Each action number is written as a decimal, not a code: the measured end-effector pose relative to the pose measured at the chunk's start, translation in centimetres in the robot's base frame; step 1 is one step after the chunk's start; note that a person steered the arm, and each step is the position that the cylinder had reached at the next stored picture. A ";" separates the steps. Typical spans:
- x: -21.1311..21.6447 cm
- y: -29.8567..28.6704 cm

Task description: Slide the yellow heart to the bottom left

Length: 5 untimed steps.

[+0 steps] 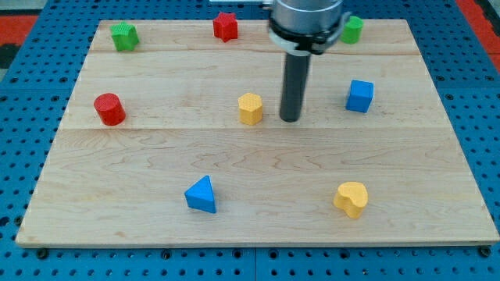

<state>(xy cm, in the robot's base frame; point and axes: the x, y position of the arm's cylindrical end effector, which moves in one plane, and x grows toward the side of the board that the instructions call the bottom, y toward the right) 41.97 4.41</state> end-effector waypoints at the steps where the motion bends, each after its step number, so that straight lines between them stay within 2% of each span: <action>1: -0.8 0.6; 3: -0.6 1.1; 5: 8.4 9.8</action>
<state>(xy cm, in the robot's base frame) 50.35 14.24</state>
